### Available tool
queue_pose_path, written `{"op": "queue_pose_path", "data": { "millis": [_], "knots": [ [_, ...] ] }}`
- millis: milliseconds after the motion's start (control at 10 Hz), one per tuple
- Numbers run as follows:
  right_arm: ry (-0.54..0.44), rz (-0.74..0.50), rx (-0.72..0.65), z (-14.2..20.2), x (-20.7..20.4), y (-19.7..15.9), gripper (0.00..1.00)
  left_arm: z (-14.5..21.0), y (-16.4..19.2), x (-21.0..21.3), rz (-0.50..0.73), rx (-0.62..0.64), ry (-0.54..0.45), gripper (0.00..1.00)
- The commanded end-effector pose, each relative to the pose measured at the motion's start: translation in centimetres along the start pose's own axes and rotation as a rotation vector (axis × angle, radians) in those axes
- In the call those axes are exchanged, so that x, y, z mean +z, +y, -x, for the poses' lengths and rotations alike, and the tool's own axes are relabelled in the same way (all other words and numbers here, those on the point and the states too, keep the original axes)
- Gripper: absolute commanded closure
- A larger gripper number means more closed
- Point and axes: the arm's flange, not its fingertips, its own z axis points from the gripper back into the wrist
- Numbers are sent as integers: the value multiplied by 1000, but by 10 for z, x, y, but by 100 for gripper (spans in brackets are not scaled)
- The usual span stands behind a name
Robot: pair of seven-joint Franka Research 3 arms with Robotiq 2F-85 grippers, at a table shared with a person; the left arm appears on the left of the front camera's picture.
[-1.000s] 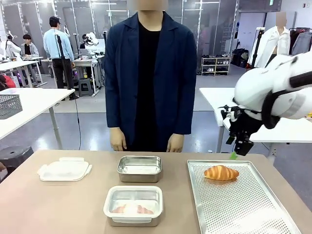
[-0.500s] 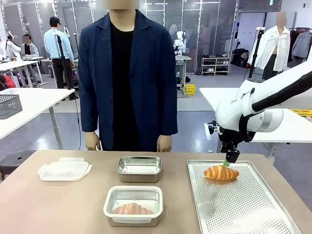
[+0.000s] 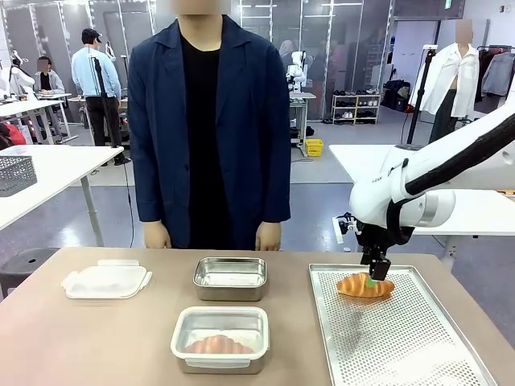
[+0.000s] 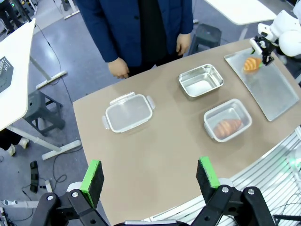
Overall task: Place the bread into the airtight container.
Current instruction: Pick up a Butter Roll and place it into an empty Airtight Container.
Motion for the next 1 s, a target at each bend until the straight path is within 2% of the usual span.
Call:
{"op": "queue_pose_path", "data": {
  "millis": [0,500,600,700,800,900],
  "knots": [
    [10,-33,-5,-1,-1,-8,16,-2,0,0,6,-10,-2,0],
    [42,-96,9,-12,-35,-20,16,-2,0,0,6,-10,-2,0],
    [66,-77,11,-12,-38,-18,23,-2,0,0,6,-10,-2,0],
    [63,-85,5,-11,-40,-19,36,-2,0,0,6,-10,-2,0],
    [57,-87,8,-10,-40,-17,42,-2,0,0,6,-10,-2,0],
    [53,-86,14,-9,-38,-15,42,-2,0,0,6,-10,-2,0]
  ]
}}
